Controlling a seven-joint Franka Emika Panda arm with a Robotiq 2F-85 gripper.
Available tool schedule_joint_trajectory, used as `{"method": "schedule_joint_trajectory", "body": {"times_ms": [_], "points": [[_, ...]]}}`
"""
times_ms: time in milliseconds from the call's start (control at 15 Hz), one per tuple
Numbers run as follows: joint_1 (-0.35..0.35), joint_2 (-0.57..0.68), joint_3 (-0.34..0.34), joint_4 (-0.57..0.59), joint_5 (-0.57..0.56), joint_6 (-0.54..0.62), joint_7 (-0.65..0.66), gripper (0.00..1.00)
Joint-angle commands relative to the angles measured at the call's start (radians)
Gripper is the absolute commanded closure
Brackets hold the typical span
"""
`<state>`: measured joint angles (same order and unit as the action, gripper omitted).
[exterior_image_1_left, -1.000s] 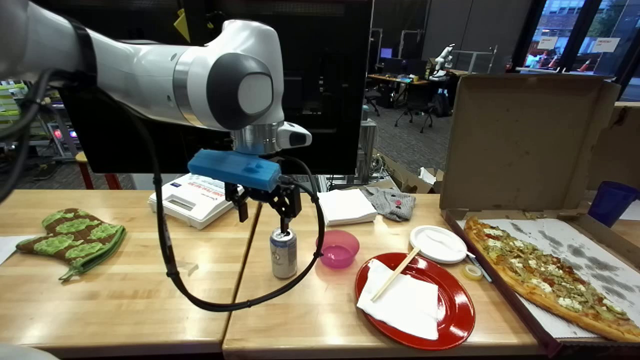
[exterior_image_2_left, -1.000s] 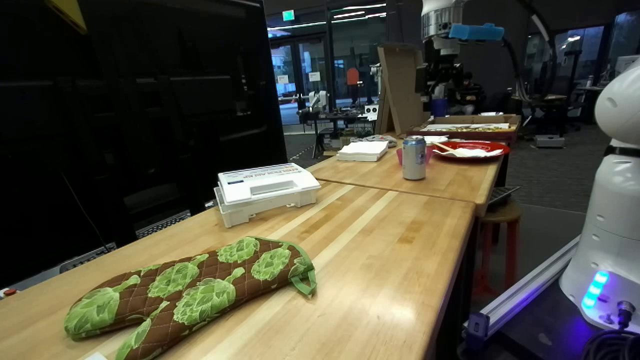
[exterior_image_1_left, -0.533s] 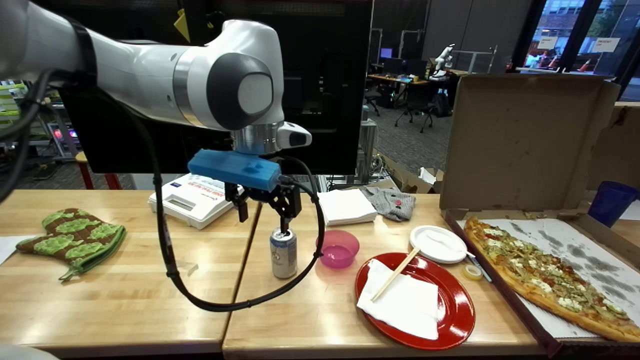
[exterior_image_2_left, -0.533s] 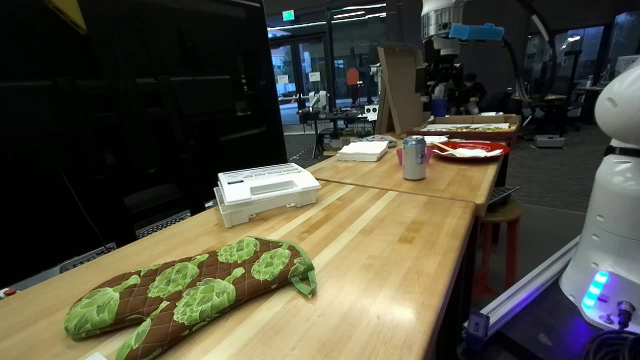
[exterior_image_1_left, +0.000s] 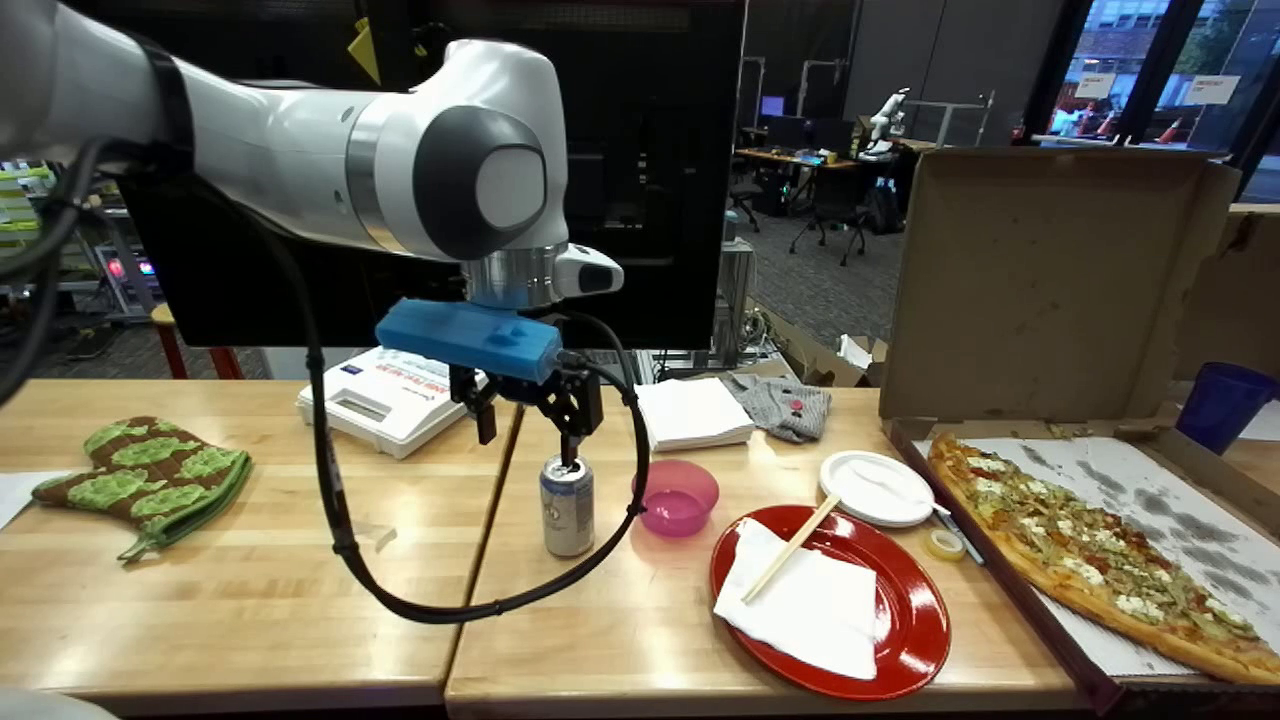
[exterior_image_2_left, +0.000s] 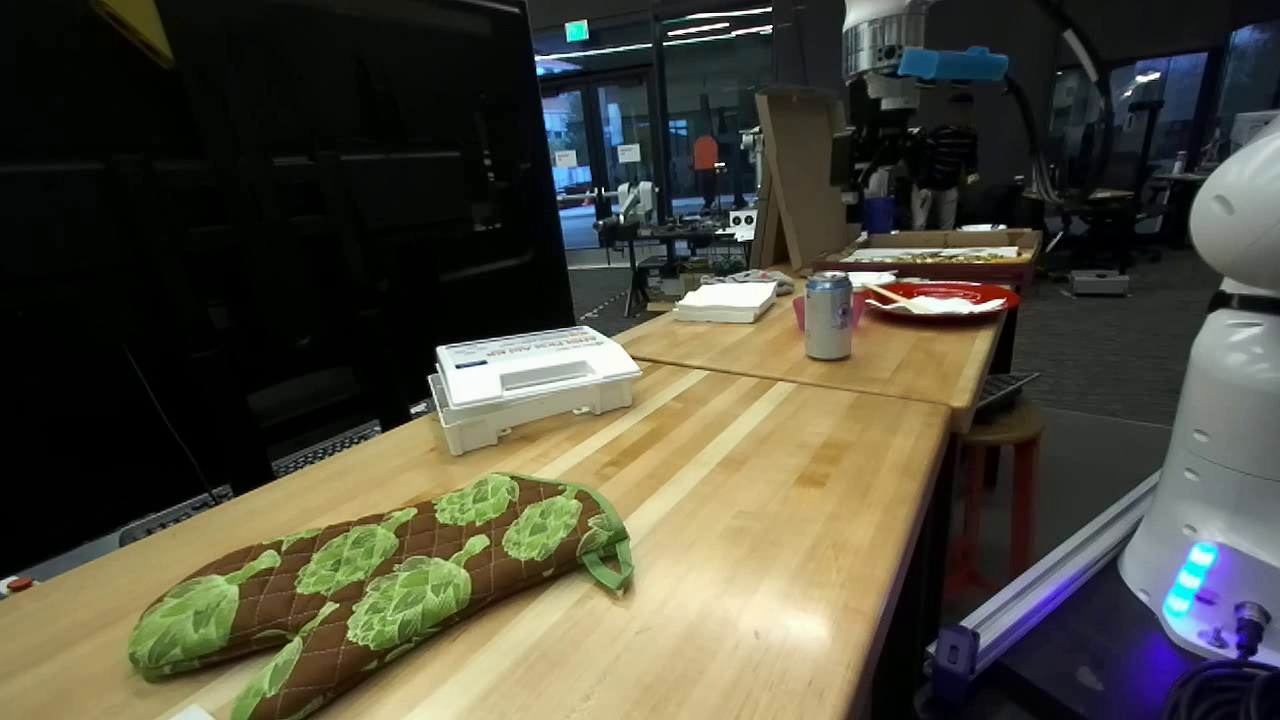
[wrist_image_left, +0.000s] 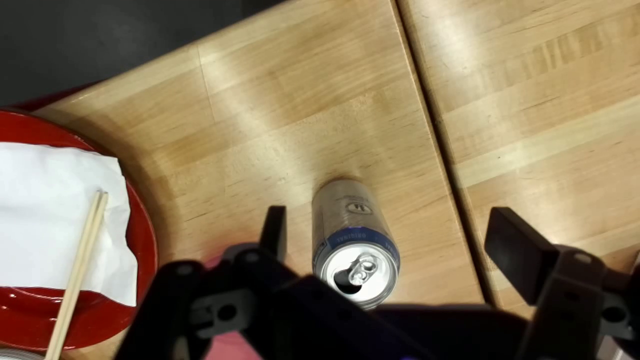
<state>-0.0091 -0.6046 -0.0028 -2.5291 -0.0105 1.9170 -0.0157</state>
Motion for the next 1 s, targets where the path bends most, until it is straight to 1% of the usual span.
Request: {"method": "schedule_joint_trajectory", "body": {"times_ms": [0, 933], "points": [[0.002, 0.000, -0.002, 0.002, -0.001, -0.002, 0.001, 0.00], [0.002, 0.000, -0.002, 0.002, -0.001, -0.002, 0.001, 0.00]]}}
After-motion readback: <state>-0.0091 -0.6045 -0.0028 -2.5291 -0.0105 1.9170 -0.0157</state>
